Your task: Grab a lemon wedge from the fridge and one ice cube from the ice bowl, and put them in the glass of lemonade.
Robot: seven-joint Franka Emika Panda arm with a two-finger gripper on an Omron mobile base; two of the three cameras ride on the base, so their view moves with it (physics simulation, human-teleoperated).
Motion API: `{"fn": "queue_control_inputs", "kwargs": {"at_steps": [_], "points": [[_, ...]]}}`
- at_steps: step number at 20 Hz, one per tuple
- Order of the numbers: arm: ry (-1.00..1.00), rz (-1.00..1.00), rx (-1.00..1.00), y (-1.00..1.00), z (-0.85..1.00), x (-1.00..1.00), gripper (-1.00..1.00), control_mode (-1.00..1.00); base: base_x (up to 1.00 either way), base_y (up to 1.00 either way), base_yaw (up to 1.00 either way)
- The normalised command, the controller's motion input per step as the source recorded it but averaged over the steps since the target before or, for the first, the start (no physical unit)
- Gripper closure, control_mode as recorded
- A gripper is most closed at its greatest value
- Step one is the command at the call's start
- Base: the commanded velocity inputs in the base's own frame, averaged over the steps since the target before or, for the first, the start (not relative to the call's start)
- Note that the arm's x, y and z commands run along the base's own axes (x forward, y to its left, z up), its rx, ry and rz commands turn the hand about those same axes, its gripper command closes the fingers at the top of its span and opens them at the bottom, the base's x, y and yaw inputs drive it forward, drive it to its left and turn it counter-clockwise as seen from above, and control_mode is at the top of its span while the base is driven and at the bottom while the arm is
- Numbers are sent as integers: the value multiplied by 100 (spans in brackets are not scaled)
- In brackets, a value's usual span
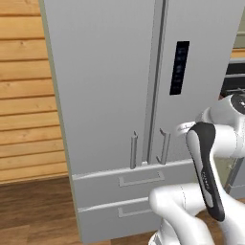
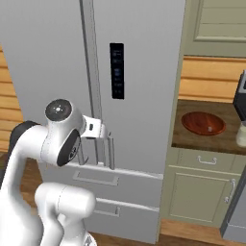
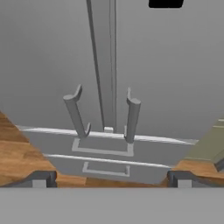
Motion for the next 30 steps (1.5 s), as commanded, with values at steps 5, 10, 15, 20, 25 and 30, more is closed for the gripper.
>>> {"fn": "queue_control_inputs", "kwargs": {"at_steps": [5,10,15,20,25,30], "points": [[0,0,0,-6,-44,72,-100,-100,0,0,0],[0,0,0,-12,-42,9,-100,-100,0,0,0],[-2,0,0,-11,-52,0,-100,-100,0,0,0],[-14,0,0,-15,-21,0,-100,-100,0,0,0],[-32,0,0,-4,0,0,-100,-100,0,0,0],[-28,2,0,0,-8,2,-100,-100,0,0,0]]}}
